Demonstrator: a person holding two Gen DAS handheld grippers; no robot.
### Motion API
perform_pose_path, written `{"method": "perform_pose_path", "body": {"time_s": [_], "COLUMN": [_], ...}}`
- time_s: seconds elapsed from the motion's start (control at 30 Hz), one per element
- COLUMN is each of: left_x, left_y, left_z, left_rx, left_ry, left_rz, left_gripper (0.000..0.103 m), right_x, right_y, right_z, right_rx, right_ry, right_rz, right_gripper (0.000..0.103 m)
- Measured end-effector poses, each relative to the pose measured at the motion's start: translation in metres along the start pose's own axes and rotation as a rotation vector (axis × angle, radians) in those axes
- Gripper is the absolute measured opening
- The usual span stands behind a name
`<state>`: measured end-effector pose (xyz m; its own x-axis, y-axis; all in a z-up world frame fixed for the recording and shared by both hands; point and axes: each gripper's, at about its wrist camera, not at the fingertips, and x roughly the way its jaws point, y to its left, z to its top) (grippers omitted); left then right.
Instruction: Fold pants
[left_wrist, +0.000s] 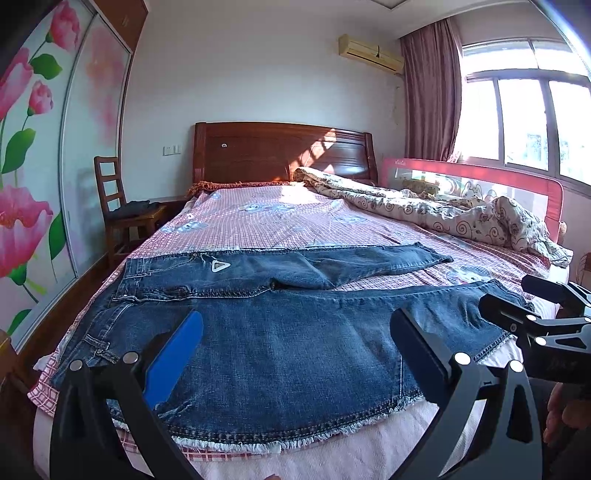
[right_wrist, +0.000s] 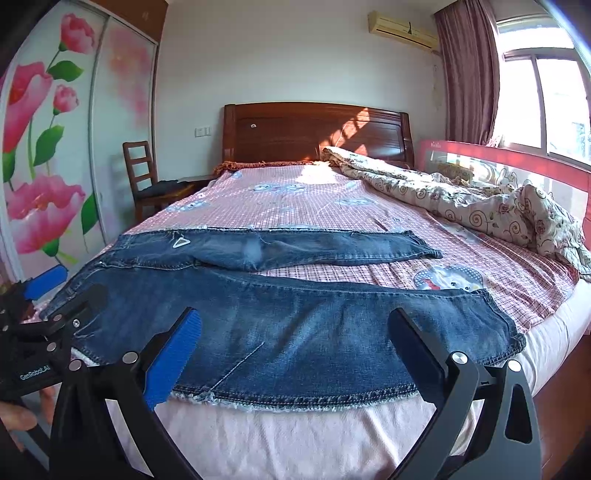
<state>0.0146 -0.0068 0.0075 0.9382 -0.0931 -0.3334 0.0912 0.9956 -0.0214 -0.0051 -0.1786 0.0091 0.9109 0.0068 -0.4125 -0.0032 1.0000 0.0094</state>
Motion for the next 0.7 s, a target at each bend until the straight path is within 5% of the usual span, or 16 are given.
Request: {"method": "perform_pose_path", "body": {"time_s": [0.7], "left_x": [0.002], "left_y": [0.0], "left_z": [-0.0008], "left_rx": [0.0], "left_ry": [0.009], "left_rz": [0.004], "left_gripper": [0.101], "right_x": [0.0013], "right_y": [-0.001], "right_z": [-0.0027], "right_rx": [0.006], "right_ry": [0.005], "right_rz": [0.004], "right_gripper": [0.1]}}
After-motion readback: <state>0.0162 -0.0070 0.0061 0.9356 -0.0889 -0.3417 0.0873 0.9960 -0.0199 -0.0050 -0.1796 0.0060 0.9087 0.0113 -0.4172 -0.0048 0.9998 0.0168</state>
